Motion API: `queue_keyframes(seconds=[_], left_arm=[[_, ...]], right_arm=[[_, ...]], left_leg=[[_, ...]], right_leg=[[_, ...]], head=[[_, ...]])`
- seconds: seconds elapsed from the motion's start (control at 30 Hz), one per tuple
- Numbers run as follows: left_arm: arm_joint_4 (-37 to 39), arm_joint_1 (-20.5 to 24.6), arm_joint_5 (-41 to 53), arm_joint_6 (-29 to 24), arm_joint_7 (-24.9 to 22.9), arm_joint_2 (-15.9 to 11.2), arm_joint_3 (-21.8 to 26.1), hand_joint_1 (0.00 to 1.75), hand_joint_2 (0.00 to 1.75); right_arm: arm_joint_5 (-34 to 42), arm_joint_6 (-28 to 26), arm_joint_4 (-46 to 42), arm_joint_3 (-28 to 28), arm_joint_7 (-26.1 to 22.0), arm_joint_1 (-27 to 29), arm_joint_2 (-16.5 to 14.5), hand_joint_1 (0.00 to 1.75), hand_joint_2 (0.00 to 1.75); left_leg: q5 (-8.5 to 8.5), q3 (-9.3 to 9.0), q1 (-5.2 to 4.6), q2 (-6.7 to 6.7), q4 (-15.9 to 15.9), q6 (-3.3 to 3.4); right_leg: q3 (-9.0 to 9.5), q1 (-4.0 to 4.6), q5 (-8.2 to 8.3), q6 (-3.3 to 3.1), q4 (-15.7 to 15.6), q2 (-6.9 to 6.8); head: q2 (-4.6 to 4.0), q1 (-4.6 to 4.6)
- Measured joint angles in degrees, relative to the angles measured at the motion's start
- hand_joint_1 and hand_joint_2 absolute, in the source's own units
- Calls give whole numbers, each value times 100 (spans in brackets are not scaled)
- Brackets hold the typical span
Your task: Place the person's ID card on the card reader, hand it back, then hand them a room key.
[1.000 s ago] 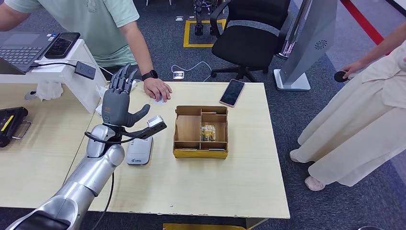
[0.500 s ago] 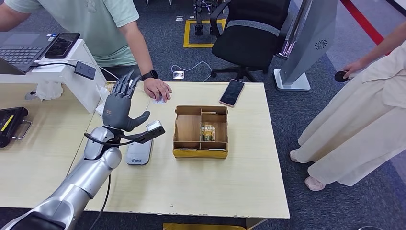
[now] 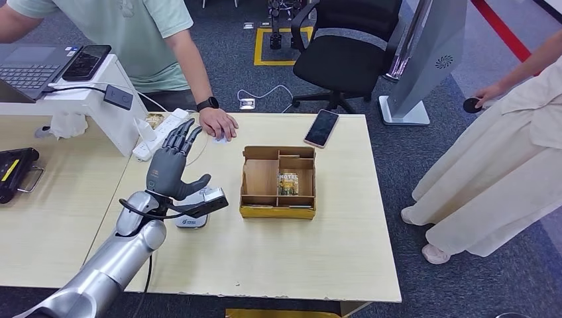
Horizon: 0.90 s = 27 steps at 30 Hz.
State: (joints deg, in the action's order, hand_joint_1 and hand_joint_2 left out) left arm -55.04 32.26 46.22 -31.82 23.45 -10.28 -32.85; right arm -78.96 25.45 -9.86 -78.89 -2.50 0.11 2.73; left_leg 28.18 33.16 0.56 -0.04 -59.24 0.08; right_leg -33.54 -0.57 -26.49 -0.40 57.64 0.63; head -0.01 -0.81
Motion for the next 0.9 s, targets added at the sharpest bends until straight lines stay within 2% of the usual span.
queue_keyframes(seconds=[0.27, 0.9], left_arm=[[-133, -159, -32, 2, 68, -156, -222, 0, 175], [-353, -528, -183, 168, 193, -242, -456, 0, 175]], right_arm=[[-9, 5, 0, -46, -14, 2, 0, 0, 0], [-25, 25, 0, -89, -40, 3, 0, 0, 0]], left_leg=[[0, -1, 1, 0, 0, 0], [0, -1, 1, 0, 0, 0]], right_leg=[[0, 0, 0, 0, 0, 0], [0, 1, -1, 0, 0, 0]], head=[[1, 0], [0, 0]])
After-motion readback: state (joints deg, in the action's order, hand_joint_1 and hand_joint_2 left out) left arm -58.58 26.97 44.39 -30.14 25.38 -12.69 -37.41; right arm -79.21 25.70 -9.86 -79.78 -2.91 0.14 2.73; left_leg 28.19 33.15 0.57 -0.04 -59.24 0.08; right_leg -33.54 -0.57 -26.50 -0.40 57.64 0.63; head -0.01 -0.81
